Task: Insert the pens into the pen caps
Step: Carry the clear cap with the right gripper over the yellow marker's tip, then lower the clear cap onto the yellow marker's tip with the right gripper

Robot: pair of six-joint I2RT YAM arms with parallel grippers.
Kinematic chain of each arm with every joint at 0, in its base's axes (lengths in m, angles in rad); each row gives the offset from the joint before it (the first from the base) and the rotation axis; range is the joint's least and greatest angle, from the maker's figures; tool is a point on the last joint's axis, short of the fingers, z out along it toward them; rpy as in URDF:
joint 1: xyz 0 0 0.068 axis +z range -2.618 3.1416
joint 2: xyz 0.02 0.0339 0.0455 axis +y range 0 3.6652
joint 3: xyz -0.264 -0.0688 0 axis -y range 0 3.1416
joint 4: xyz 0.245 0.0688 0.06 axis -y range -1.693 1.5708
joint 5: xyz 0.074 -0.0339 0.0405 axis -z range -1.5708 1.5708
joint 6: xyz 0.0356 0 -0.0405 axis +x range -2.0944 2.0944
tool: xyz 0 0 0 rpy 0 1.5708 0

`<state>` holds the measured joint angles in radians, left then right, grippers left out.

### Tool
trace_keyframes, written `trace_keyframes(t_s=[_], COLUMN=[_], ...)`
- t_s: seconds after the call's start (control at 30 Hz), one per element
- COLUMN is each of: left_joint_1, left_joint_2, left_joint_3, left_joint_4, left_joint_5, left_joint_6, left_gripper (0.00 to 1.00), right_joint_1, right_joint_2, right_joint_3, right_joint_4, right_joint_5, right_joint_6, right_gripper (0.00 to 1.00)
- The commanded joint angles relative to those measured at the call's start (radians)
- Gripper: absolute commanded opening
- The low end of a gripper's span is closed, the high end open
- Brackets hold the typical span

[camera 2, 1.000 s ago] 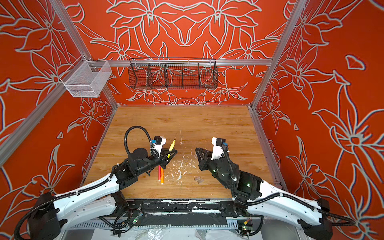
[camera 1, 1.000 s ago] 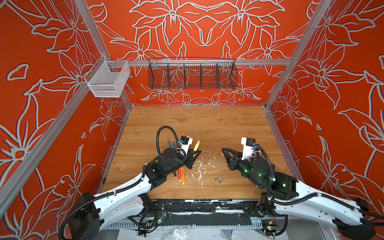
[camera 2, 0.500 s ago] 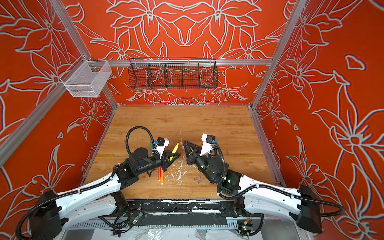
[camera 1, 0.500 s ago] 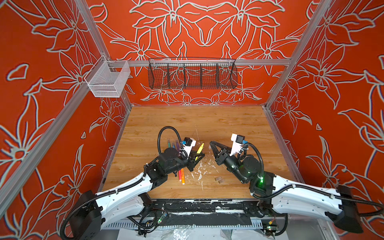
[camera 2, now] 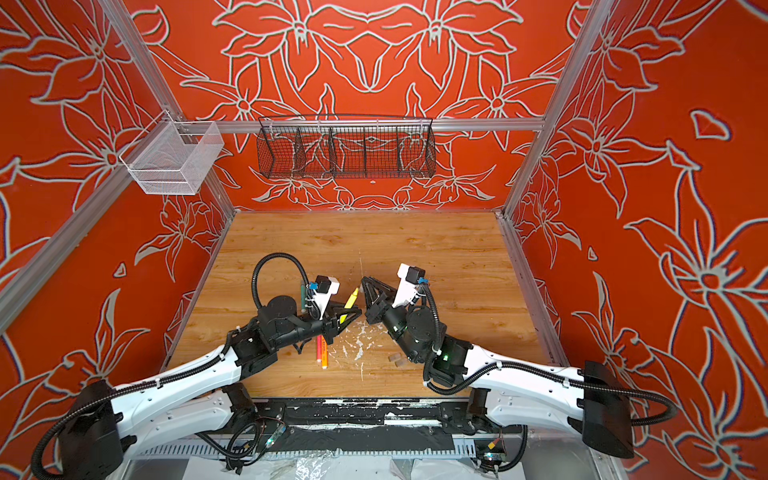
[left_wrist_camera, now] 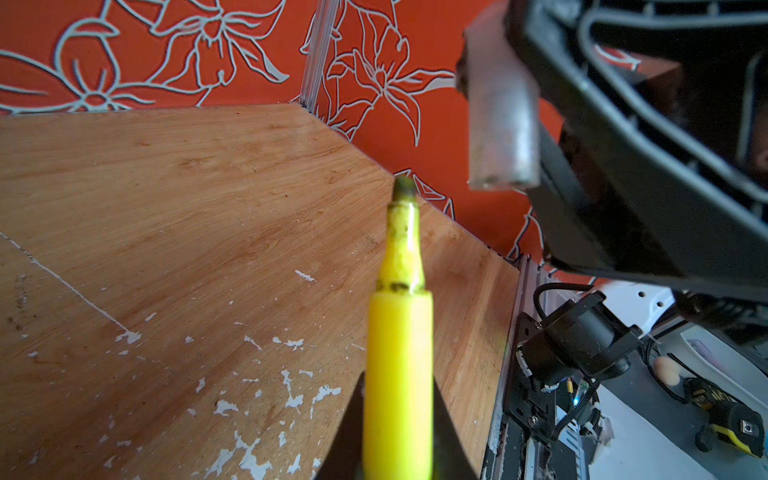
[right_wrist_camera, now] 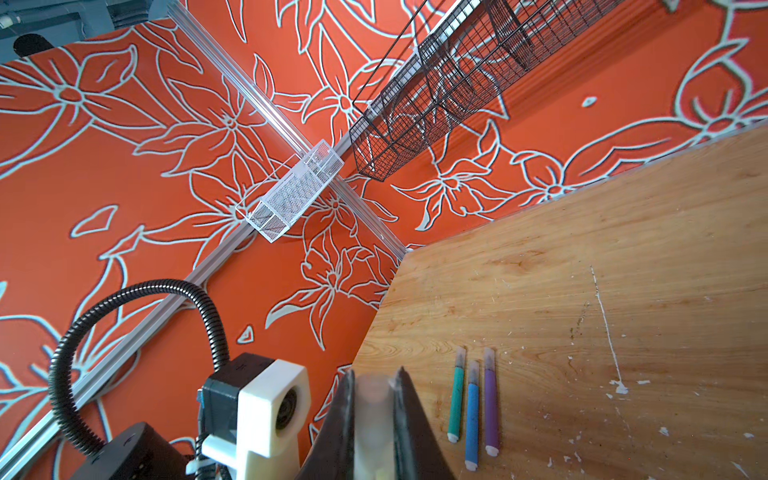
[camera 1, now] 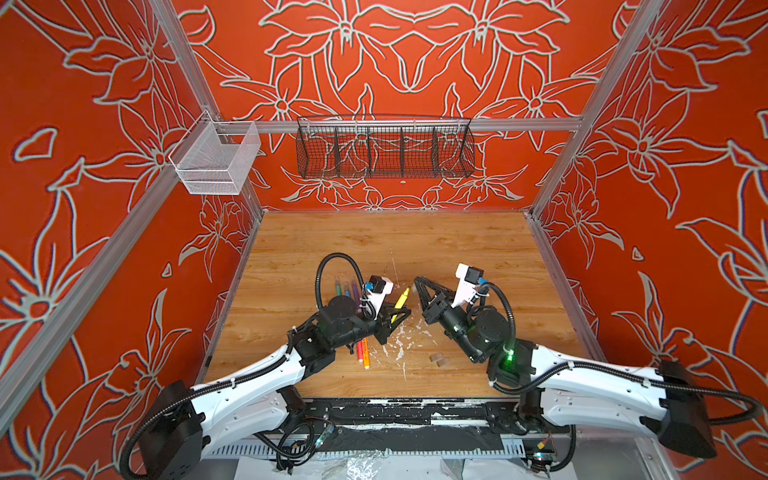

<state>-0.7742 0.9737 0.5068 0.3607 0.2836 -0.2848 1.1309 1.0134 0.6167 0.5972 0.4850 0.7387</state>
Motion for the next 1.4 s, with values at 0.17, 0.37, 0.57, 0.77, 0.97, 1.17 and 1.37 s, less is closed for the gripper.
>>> trace_keyframes(t_s=[0.17, 0.37, 0.57, 0.77, 0.97, 1.17, 1.37], left_joint_1=[-0.008, -0.008, -0.008, -0.009, -0.009, -0.008, -0.008], left_joint_2=[-0.021, -0.022, -0.023, -0.022, -0.023, -0.036, -0.051], left_joint_3=[0.002, 0.003, 0.004, 0.004, 0.003, -0.007, -0.018], left_joint_4=[0.035, 0.033, 0.029, 0.027, 0.026, 0.031, 0.044], left_joint_5=[0.011, 0.010, 0.000, -0.008, -0.016, -0.047, -0.042], left_joint_6=[0.015, 0.017, 0.018, 0.015, 0.012, -0.008, -0.020], left_gripper=[0.00, 0.00, 0.00, 0.00, 0.00, 0.00, 0.00], right_joint_1=[-0.023, -0.028, -0.026, -0.026, -0.026, -0.025, -0.023], right_joint_2=[0.022, 0.054, 0.076, 0.081, 0.085, 0.075, 0.066], right_joint_3=[0.041, 0.057, 0.055, 0.034, 0.015, -0.011, -0.051], right_joint_4=[0.038, 0.019, 0.025, 0.027, 0.033, 0.018, 0.001], right_joint_5=[0.049, 0.046, 0.020, -0.015, -0.067, -0.109, -0.137], right_joint_6=[-0.015, -0.005, 0.011, 0.059, 0.108, 0.155, 0.156], right_gripper=[0.00, 0.00, 0.00, 0.00, 0.00, 0.00, 0.00])
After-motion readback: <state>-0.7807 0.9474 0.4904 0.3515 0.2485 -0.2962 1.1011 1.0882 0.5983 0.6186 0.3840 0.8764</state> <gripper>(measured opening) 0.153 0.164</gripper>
